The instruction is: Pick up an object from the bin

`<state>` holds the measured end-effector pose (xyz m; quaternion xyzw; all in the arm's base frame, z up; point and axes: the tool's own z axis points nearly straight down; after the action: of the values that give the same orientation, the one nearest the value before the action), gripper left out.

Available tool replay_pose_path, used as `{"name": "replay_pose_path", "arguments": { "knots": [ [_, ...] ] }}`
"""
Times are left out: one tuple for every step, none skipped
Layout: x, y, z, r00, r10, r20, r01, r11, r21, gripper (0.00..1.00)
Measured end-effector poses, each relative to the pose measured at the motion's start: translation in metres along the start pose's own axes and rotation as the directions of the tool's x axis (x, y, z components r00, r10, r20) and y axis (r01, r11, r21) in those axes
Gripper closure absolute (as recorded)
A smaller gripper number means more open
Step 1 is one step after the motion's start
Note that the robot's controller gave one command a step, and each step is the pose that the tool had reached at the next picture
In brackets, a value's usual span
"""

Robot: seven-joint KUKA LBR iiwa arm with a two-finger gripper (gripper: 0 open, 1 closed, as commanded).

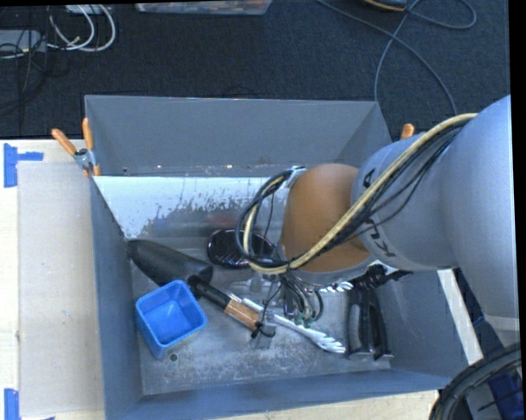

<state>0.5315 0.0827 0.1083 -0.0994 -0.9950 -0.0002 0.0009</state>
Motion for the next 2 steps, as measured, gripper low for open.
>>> {"name": "replay_pose_path", "arguments": {
  "knots": [
    [-0.007,0.000,0.026,1.000,-0.026,-0.010,0.026,1.000,0.003,0.00],
    [-0.016,-0.015,0.039,0.992,0.125,-0.002,-0.125,0.992,0.000,0.00]
  ]
}}
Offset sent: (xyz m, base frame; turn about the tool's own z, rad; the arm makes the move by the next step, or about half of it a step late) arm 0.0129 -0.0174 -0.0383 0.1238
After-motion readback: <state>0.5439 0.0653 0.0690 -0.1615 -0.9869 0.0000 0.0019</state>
